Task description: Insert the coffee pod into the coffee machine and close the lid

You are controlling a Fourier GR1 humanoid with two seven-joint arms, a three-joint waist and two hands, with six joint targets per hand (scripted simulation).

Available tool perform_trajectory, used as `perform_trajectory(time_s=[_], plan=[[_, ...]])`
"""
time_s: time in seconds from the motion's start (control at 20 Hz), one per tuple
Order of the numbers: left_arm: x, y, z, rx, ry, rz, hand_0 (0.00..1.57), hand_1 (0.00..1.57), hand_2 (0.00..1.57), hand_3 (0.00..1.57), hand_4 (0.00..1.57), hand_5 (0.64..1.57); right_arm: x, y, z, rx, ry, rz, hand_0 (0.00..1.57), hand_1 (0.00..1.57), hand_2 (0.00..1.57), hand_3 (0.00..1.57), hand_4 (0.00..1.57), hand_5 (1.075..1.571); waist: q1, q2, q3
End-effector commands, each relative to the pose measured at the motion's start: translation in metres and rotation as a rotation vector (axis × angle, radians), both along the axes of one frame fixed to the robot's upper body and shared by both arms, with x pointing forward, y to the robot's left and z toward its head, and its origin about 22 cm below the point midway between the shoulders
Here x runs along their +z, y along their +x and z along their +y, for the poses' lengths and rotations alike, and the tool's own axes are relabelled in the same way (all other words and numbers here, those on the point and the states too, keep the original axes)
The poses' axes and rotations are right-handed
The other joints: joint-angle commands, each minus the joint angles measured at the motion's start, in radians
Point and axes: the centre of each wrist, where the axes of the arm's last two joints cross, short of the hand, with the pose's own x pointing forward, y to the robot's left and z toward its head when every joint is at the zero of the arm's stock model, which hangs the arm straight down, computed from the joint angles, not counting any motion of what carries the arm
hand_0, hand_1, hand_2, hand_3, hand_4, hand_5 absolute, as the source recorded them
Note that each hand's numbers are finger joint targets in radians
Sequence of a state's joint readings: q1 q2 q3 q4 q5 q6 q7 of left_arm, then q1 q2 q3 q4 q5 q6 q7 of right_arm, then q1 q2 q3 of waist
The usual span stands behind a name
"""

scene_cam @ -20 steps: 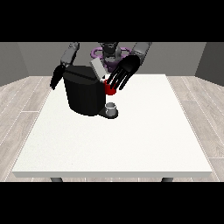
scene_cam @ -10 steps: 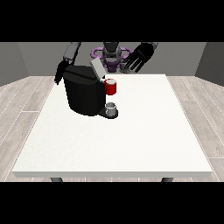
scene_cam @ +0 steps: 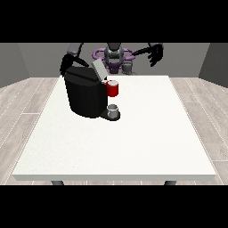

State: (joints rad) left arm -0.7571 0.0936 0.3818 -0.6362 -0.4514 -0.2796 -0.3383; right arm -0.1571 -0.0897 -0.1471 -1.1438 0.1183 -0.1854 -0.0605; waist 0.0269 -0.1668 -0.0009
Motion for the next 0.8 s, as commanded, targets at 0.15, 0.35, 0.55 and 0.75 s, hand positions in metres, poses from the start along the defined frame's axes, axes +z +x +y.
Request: perform_trajectory(time_s=[0.15, 0.35, 0.55, 0.75], plan=[[-0.084, -0.062, 0.005, 0.037, -0.097, 0.242, 0.0, 0.0, 0.0, 0.0, 0.44, 1.571, 0.021, 0.005, 0.007, 0.139, 0.057, -0.007, 0.0, 0.0, 0.0, 0.0, 0.0, 1.571, 0.073, -0.173, 0.0008], [-0.079, -0.061, 0.001, 0.06, -0.121, 0.238, 0.0, 0.0, 0.0, 0.0, 0.41, 1.571, 0.051, 0.024, 0.017, 0.236, 0.034, -0.095, 0.0, 0.0, 0.0, 0.0, 0.06, 1.571, 0.096, -0.161, 0.0011], [-0.076, -0.067, 0.004, 0.046, -0.162, 0.25, 0.0, 0.0, 0.0, 0.0, 0.37, 1.571, 0.066, 0.031, 0.005, 0.255, -0.024, -0.129, 0.0, 0.0, 0.0, 0.0, 0.25, 1.571, 0.129, -0.159, 0.0013], [-0.051, -0.058, -0.006, 0.053, -0.15, 0.176, 0.0, 0.0, 0.0, 0.0, 0.38, 1.571, 0.096, 0.056, 0.01, 0.239, -0.005, -0.157, 0.0, 0.0, 0.0, 0.0, 0.0, 1.571, 0.131, -0.096, 0.0012]])
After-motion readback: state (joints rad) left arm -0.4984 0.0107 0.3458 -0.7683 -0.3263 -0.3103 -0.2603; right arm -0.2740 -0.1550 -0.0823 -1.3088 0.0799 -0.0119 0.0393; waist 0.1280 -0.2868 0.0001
